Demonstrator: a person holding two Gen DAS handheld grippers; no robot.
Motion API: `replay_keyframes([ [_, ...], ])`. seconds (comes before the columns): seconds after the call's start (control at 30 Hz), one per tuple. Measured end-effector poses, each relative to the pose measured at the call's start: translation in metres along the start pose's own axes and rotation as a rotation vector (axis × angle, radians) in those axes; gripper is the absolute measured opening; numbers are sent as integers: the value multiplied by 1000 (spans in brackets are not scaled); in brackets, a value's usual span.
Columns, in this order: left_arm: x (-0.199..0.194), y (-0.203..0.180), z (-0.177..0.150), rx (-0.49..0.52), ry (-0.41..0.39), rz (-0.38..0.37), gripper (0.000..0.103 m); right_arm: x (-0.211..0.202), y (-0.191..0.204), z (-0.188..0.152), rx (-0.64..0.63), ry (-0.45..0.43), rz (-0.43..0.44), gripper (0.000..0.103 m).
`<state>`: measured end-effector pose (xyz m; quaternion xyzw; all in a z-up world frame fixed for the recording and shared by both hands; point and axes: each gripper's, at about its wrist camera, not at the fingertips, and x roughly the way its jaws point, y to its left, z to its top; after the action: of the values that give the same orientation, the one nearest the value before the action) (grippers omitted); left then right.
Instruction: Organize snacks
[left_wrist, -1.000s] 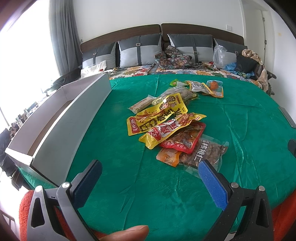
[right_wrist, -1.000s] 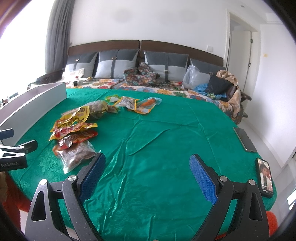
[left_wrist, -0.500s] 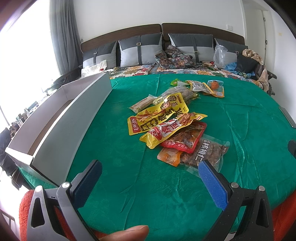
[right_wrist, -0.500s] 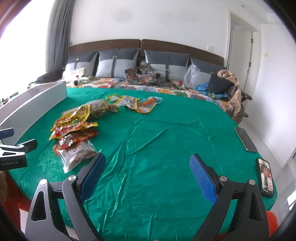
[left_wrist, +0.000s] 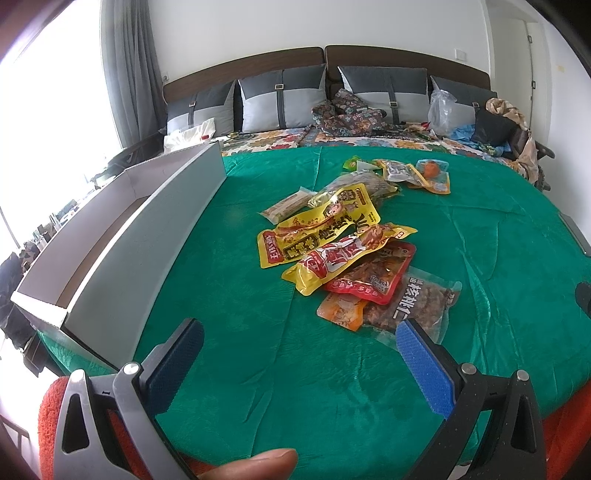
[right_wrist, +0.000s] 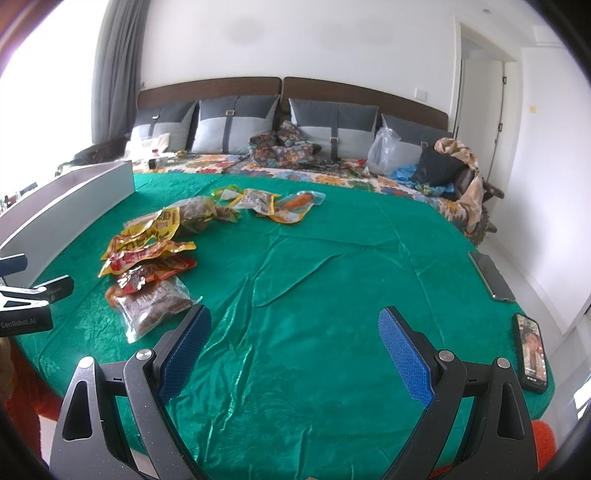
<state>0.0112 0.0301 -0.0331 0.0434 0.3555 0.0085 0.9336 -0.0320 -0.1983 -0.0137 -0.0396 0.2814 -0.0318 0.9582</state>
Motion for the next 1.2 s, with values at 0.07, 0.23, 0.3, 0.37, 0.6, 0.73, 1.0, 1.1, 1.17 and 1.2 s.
replay_keyframes([
  [0.07,-1,2,-1,-2,1,1,103,2,2,-2,0,3,2,94],
  [0.23,-3,2,1,-4,4,4,103,2,1,-3,0,6,5,94],
  [0.3,-4,3,1,-5,5,5,103,2,1,-3,-1,6,5,94],
  [0.37,-5,2,2,-7,6,6,103,3,2,-4,-3,7,7,94],
  [0.6,-5,4,4,-10,8,8,103,4,2,-5,-3,12,11,94],
  [0.73,-5,5,4,-10,8,8,103,5,2,-5,-3,13,12,94],
  [1.0,-5,6,5,-13,9,9,103,5,1,-5,-5,17,15,94],
  [1.1,-5,7,5,-14,8,10,103,5,1,-5,-5,18,15,94],
  [1.17,-6,8,5,-15,9,10,103,5,1,-5,-5,18,15,94],
  [1.2,-6,9,5,-15,8,11,103,5,1,-6,-5,19,16,94],
])
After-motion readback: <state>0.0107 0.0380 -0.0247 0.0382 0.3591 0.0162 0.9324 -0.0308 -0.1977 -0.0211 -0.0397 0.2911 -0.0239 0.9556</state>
